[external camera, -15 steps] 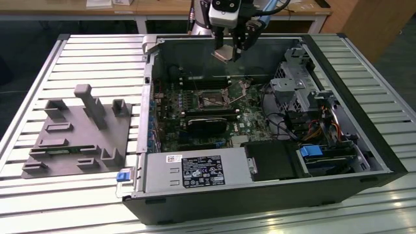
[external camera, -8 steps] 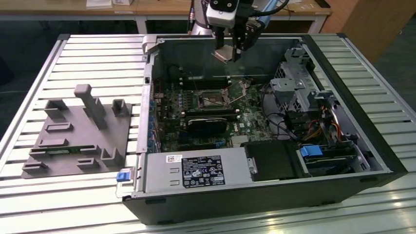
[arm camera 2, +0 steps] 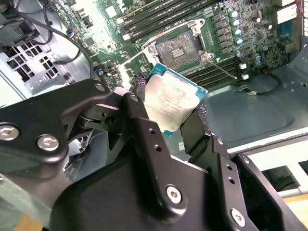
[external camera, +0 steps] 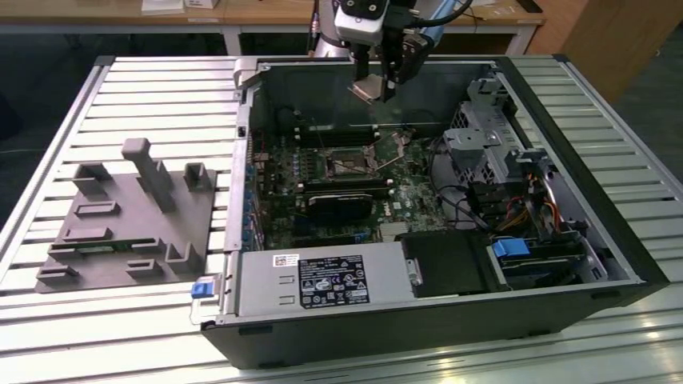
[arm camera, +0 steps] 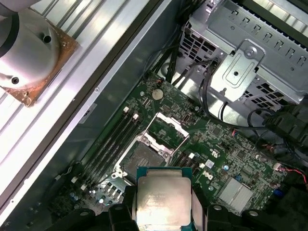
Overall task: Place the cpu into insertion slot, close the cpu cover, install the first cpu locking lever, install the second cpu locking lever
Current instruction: 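Place the cpu into insertion slot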
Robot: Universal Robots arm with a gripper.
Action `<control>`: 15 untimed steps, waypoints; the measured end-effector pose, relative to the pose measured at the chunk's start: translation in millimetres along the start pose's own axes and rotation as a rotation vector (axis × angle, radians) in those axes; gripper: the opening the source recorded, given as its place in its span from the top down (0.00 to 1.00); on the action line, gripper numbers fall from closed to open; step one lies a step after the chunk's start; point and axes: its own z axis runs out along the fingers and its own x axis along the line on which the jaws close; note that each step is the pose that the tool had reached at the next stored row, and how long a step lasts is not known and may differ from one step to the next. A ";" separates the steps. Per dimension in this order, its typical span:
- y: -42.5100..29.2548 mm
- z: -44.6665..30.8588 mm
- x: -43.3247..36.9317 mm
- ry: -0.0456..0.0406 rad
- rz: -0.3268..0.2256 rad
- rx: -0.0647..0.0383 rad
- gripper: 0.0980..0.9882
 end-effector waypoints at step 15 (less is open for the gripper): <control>0.0 0.5 0.0 -0.0073 0.081 -0.002 0.51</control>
